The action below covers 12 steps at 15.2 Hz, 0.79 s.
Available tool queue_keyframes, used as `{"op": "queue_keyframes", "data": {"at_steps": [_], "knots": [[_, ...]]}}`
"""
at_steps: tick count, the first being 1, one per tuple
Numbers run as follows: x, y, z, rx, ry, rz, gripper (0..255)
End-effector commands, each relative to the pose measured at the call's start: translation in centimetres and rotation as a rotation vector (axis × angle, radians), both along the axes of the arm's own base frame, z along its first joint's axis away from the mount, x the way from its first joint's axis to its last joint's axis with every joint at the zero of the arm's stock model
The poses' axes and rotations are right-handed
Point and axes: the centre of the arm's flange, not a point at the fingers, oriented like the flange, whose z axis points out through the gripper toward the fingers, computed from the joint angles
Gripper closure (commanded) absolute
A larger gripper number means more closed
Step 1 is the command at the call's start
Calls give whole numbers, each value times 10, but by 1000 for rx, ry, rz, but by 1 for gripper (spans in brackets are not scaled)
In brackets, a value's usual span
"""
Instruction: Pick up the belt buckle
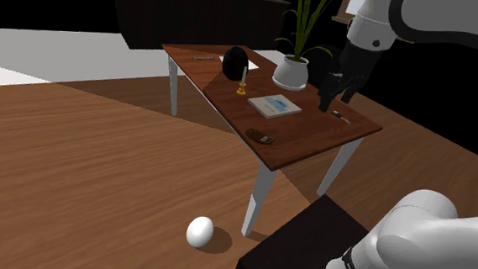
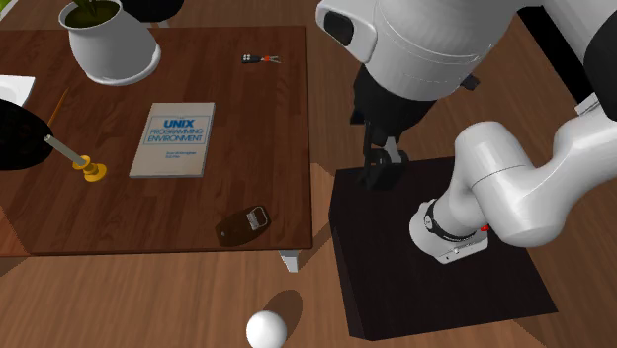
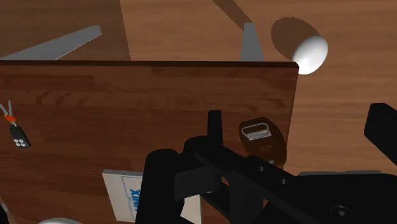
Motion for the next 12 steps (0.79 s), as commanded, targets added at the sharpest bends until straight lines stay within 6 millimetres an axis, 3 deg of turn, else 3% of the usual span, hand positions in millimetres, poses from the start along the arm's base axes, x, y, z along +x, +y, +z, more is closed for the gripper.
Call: {"op": "queue_keyframes", "data": {"at_steps": [1,12], "knots": [[0,0,0,0,0,0,0],[113,-33,-107,97,129,68,0]]}}
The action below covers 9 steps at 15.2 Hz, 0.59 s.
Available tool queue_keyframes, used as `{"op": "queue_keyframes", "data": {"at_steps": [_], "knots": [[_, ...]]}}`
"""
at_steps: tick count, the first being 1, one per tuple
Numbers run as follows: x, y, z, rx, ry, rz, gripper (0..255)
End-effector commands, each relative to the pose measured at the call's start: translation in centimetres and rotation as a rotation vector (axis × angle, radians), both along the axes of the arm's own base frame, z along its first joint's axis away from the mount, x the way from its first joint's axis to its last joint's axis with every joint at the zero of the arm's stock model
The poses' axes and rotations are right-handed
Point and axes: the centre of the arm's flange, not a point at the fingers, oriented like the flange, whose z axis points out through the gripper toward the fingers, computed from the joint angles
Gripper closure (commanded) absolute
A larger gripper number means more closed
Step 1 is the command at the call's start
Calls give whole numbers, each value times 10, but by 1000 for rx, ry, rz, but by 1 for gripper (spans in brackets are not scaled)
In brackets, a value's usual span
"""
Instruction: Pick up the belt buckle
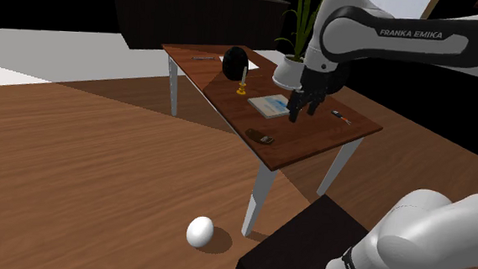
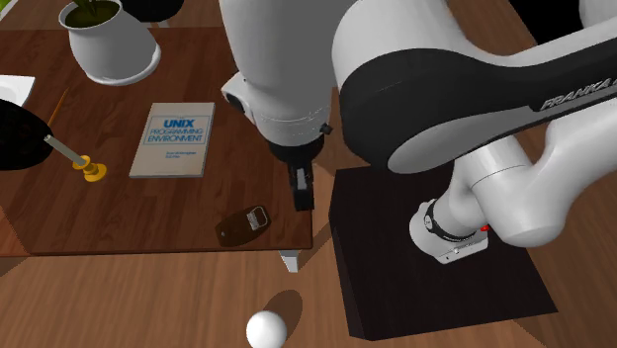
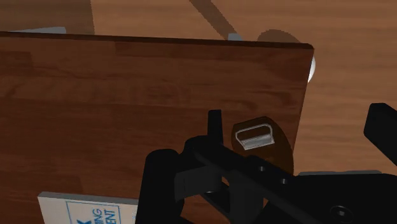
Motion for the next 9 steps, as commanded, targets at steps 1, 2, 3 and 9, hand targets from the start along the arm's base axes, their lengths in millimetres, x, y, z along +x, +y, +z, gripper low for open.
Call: {"op": "queue_keyframes", "data": {"at_steps": [1,2,3,9], "knots": [[21,-3,-25,18,23,13,0],[31,-5,-36,26,35,19,0],[40,-7,-47,35,47,25,0],[94,-15,-114,88,118,63,0]]}}
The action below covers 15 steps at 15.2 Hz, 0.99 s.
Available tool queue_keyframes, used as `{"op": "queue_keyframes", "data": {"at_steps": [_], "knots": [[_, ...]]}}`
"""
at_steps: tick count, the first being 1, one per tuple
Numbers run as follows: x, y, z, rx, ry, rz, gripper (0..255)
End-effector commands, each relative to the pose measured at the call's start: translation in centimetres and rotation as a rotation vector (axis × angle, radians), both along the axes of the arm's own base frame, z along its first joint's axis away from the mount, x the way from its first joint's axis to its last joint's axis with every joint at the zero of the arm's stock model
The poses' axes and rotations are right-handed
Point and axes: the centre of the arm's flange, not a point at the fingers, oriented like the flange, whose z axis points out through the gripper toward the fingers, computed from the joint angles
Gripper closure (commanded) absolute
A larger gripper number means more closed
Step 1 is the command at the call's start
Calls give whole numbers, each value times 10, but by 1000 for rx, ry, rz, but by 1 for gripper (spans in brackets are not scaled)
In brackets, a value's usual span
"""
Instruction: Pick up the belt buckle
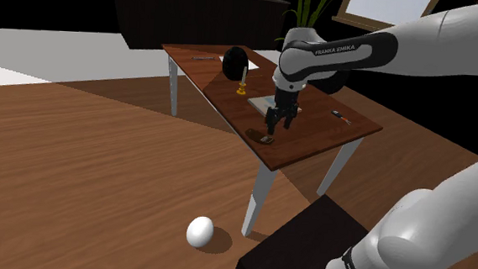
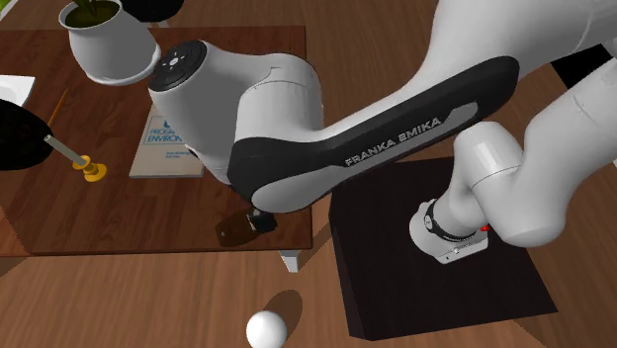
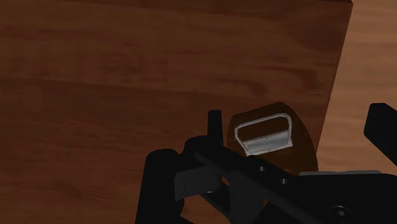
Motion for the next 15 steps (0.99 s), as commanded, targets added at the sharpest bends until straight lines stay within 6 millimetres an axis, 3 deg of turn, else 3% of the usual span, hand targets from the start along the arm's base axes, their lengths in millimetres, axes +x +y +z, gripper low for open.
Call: {"op": "queue_keyframes", "data": {"at_steps": [1,9,11,12,15], "knots": [[20,-1,-23,18,23,13,0],[20,-2,-64,18,24,14,0],[20,-2,-64,18,24,14,0],[20,-2,-64,18,24,14,255],[20,-2,-64,18,24,14,255]]}}
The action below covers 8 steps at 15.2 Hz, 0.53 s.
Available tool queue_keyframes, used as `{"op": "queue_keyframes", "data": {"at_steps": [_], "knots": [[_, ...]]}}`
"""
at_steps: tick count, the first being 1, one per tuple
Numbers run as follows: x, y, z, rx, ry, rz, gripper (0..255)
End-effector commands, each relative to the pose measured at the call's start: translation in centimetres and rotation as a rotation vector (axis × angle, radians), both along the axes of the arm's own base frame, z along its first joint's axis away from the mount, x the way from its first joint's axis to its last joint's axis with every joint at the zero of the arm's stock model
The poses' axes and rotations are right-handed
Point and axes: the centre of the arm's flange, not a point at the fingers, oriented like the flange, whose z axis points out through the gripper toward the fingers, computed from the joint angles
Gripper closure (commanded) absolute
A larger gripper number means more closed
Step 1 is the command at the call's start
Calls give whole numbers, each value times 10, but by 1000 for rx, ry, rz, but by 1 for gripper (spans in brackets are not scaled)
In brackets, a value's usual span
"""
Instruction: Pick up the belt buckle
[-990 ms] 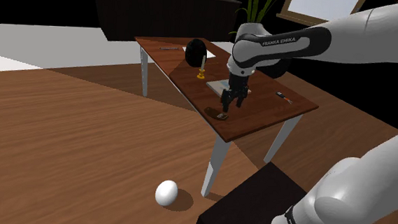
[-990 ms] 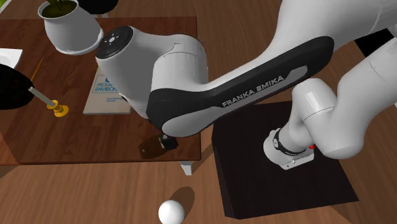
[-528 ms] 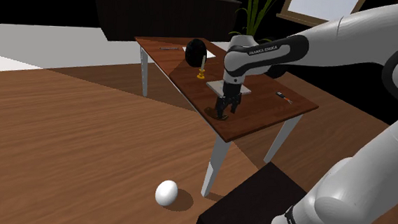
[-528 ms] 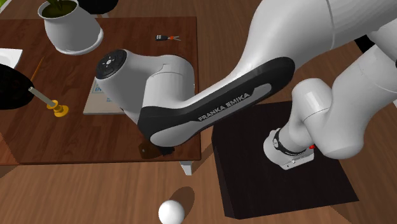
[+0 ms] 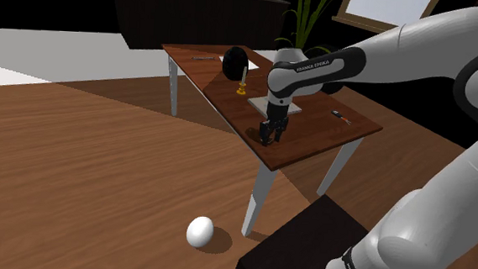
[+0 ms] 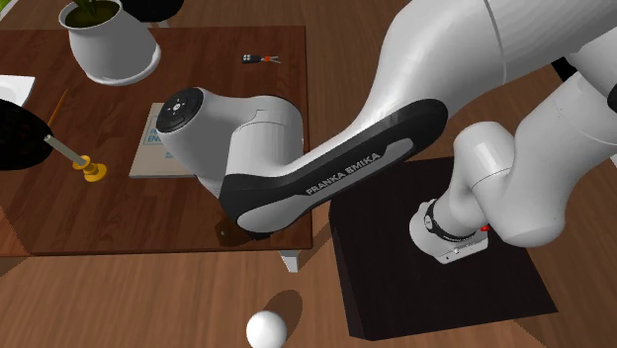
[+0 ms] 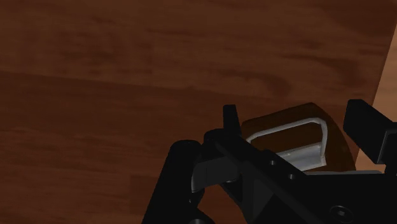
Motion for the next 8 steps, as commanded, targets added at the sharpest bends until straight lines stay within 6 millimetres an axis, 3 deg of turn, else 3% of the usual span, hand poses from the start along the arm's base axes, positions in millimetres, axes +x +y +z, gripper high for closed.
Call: {"op": "queue_keyframes", "data": {"at_steps": [1,6,8], "knots": [[0,0,0,0,0,0,255],[1,0,0,0,0,0,255],[0,0,11,0,0,0,255]]}}
